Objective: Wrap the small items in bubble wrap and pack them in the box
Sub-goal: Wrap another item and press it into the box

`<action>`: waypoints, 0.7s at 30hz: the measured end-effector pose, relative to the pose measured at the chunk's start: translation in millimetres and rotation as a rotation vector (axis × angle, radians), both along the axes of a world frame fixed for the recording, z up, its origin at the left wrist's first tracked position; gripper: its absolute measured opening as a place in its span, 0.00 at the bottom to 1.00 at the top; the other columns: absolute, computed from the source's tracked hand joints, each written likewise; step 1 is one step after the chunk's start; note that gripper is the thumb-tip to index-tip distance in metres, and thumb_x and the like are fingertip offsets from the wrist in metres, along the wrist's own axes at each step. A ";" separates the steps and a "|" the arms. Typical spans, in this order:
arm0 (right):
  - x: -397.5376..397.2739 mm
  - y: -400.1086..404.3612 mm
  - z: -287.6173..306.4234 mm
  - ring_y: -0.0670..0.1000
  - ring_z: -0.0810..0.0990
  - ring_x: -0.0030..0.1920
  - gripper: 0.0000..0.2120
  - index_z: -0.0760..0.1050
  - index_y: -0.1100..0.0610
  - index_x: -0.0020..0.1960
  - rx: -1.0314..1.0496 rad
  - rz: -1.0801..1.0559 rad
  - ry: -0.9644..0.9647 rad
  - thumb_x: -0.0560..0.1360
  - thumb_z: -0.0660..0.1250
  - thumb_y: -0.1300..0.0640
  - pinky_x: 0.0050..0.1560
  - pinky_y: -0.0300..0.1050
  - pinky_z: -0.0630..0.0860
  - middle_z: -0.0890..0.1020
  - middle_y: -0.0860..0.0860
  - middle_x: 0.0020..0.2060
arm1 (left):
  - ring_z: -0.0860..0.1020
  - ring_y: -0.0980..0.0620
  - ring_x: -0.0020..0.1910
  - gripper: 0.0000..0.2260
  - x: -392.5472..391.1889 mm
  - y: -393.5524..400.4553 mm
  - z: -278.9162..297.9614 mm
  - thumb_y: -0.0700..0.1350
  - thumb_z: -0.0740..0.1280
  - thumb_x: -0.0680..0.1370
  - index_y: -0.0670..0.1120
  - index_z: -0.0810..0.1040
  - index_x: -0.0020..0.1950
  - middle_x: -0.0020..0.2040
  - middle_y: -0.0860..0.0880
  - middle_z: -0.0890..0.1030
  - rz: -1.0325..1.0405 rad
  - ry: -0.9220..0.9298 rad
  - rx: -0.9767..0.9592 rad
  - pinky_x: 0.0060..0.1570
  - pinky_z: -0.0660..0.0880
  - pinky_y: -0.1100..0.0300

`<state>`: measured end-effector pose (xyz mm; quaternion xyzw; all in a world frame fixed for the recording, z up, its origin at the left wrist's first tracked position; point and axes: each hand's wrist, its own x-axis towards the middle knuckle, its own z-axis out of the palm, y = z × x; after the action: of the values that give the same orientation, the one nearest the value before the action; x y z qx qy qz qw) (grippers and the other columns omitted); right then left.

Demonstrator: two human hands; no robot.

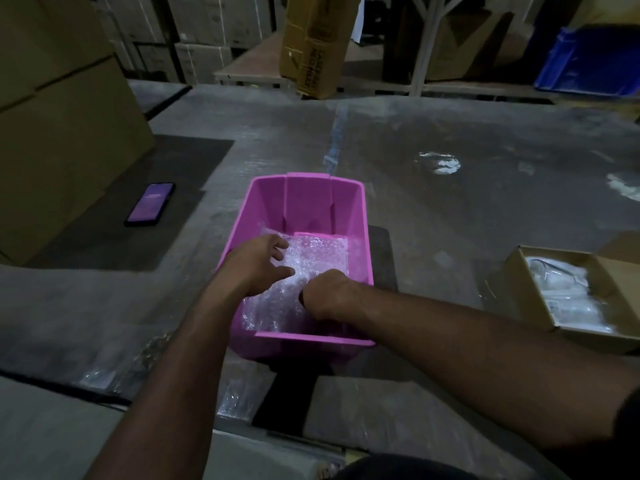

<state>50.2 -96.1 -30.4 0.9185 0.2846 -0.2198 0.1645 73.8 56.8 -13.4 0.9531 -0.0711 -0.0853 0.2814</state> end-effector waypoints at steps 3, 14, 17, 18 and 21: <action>-0.2 0.2 0.5 0.51 0.80 0.53 0.11 0.78 0.54 0.62 -0.032 0.019 -0.003 0.82 0.60 0.58 0.43 0.44 0.72 0.80 0.49 0.56 | 0.81 0.50 0.53 0.25 0.8 -0.6 -0.8 0.51 0.76 0.75 0.51 0.74 0.71 0.61 0.52 0.80 -0.024 0.004 0.016 0.55 0.79 0.52; 1.4 -27.9 49.8 0.55 0.81 0.50 0.06 0.74 0.52 0.51 0.375 -0.101 -0.304 0.78 0.65 0.61 0.40 0.47 0.69 0.81 0.51 0.47 | 0.80 0.55 0.57 0.28 -4.6 -0.4 9.9 0.61 0.70 0.76 0.48 0.75 0.71 0.63 0.50 0.81 -0.009 -0.081 -0.164 0.60 0.77 0.53; -0.1 -53.0 66.4 0.56 0.79 0.46 0.03 0.68 0.51 0.48 0.660 -0.268 -0.328 0.80 0.62 0.56 0.41 0.48 0.71 0.78 0.50 0.44 | 0.78 0.62 0.62 0.31 -15.7 -3.9 30.0 0.66 0.73 0.71 0.54 0.77 0.69 0.63 0.58 0.81 -0.123 -0.112 -0.472 0.65 0.74 0.56; -0.9 -63.2 70.7 0.56 0.78 0.45 0.04 0.68 0.51 0.47 0.762 -0.337 -0.324 0.81 0.61 0.55 0.41 0.50 0.72 0.78 0.49 0.42 | 0.78 0.62 0.63 0.31 -19.2 -5.0 37.1 0.63 0.77 0.69 0.54 0.77 0.69 0.63 0.58 0.81 -0.161 -0.104 -0.554 0.66 0.73 0.58; -9.6 -94.3 82.7 0.48 0.76 0.39 0.06 0.70 0.52 0.46 1.119 -0.482 -0.263 0.82 0.63 0.55 0.43 0.51 0.75 0.77 0.46 0.37 | 0.78 0.63 0.63 0.31 -22.0 -13.5 52.9 0.51 0.82 0.67 0.54 0.76 0.68 0.62 0.57 0.82 -0.205 -0.173 -0.565 0.64 0.73 0.60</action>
<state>40.6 -190.5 52.3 0.9232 0.1188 0.0467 -0.3625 51.8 43.2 39.5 0.8288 -0.2114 -0.0086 0.5180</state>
